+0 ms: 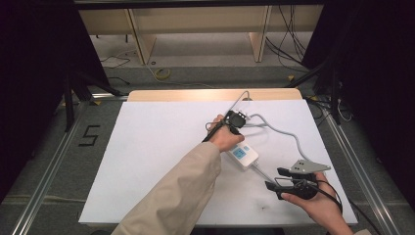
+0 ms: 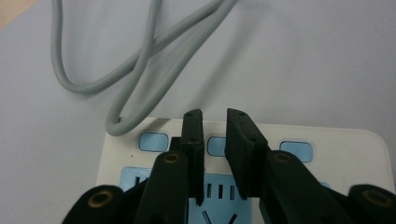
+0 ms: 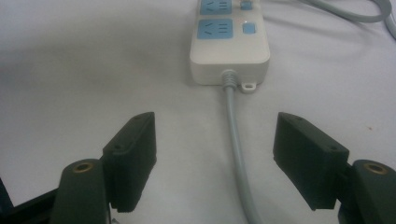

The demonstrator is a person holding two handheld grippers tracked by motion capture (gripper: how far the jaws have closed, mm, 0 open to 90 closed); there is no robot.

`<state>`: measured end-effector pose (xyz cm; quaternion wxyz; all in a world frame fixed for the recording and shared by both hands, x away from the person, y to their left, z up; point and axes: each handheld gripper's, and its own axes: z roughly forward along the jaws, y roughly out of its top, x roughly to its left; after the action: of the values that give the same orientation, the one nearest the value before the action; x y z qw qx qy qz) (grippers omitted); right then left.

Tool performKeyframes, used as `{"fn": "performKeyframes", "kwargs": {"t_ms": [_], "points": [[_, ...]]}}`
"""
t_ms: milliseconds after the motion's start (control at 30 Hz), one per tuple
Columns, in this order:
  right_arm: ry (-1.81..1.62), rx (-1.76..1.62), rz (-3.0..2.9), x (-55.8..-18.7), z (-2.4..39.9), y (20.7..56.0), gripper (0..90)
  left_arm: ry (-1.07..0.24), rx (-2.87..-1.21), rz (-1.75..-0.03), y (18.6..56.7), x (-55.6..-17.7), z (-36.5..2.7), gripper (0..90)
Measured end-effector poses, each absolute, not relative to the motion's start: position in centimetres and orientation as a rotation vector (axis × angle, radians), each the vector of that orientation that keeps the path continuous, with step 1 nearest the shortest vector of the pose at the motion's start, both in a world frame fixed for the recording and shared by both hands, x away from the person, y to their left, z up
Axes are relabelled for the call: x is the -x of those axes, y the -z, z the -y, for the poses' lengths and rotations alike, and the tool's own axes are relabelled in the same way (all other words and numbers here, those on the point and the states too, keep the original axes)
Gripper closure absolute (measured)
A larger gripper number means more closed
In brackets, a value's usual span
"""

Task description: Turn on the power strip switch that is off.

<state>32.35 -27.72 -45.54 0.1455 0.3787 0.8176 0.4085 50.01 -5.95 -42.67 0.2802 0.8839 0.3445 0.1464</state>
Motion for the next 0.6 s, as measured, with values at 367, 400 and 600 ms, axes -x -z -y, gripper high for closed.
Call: {"fn": "performKeyframes", "kwargs": {"t_ms": [367, 400, 600], "points": [[-1.173, -1.092, -2.355, -32.4, 27.7, 45.6, 30.6, -0.365, -2.300, -0.932, 40.6, -49.3, 3.3, 46.6], [-1.174, -1.093, -2.355, -32.4, 27.7, 45.6, 30.6, -0.379, -2.296, -0.933, 40.6, -49.2, 3.0, 45.3], [-1.172, -1.095, -2.353, -32.4, 27.7, 45.6, 30.6, -0.384, -2.315, -0.925, 40.6, -48.7, 1.0, 37.2]]}}
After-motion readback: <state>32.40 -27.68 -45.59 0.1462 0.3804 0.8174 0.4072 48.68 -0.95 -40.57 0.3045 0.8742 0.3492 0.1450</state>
